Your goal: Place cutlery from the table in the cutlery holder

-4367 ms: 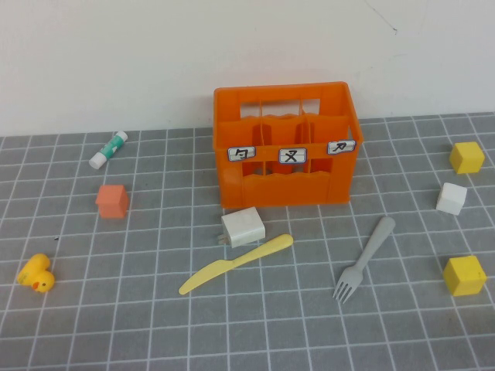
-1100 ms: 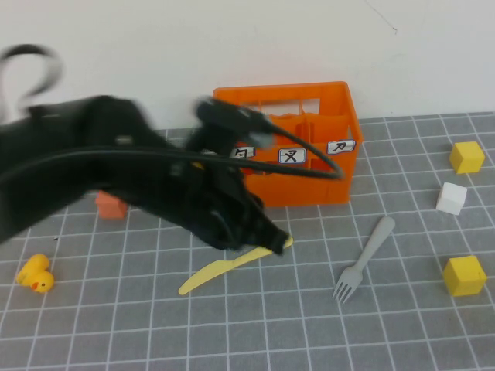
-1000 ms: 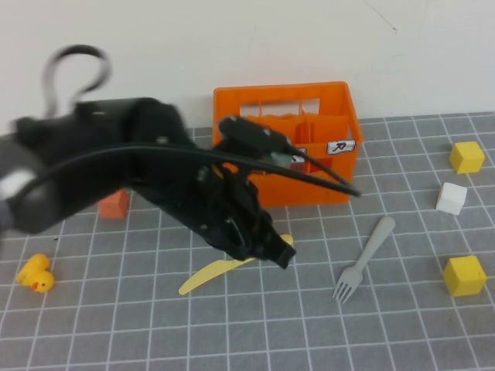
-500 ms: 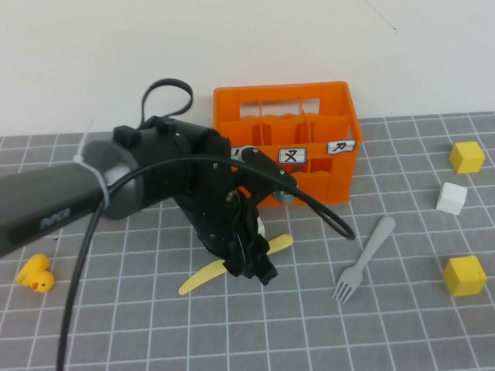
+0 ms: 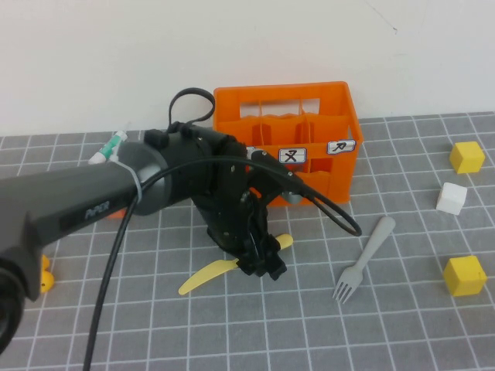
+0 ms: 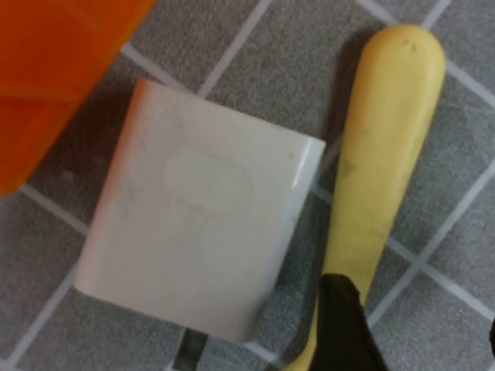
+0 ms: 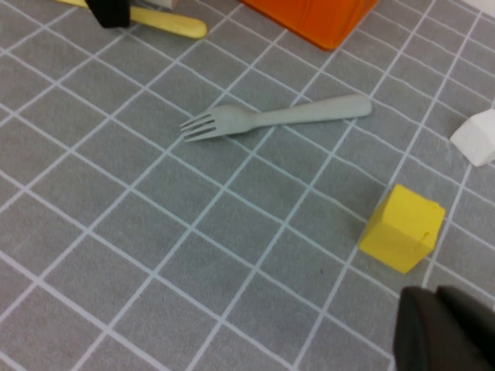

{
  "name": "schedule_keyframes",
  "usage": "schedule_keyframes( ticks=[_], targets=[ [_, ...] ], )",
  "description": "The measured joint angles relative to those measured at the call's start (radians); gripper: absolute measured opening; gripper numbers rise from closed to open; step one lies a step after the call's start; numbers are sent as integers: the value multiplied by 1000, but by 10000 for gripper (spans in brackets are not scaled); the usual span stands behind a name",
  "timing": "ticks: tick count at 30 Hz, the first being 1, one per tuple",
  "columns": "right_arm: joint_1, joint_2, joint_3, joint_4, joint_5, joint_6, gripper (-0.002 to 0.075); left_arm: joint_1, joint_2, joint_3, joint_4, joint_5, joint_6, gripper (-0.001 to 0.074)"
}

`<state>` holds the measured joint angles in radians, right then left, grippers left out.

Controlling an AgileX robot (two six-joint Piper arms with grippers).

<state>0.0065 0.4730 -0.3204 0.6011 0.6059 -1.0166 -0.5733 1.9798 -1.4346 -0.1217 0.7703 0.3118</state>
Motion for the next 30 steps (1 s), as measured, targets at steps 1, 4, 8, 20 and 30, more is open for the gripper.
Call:
schedule_keyframes(
  ticks=[1, 4, 8, 20, 30],
  targets=[
    [0, 0, 0, 0, 0, 0, -3, 0, 5, 0, 0, -3, -2, 368],
    [0, 0, 0, 0, -2, 0, -3, 0, 19, -2, 0, 3, -11, 368],
    [0, 0, 0, 0, -4, 0, -3, 0, 27, -13, 0, 21, -30, 368],
    [0, 0, 0, 0, -5, -2, -3, -2, 33, -25, -115, 131, -87, 311],
    [0, 0, 0, 0, -7, -2, -3, -2, 35, -103, 5, 148, -116, 292]
  ],
)
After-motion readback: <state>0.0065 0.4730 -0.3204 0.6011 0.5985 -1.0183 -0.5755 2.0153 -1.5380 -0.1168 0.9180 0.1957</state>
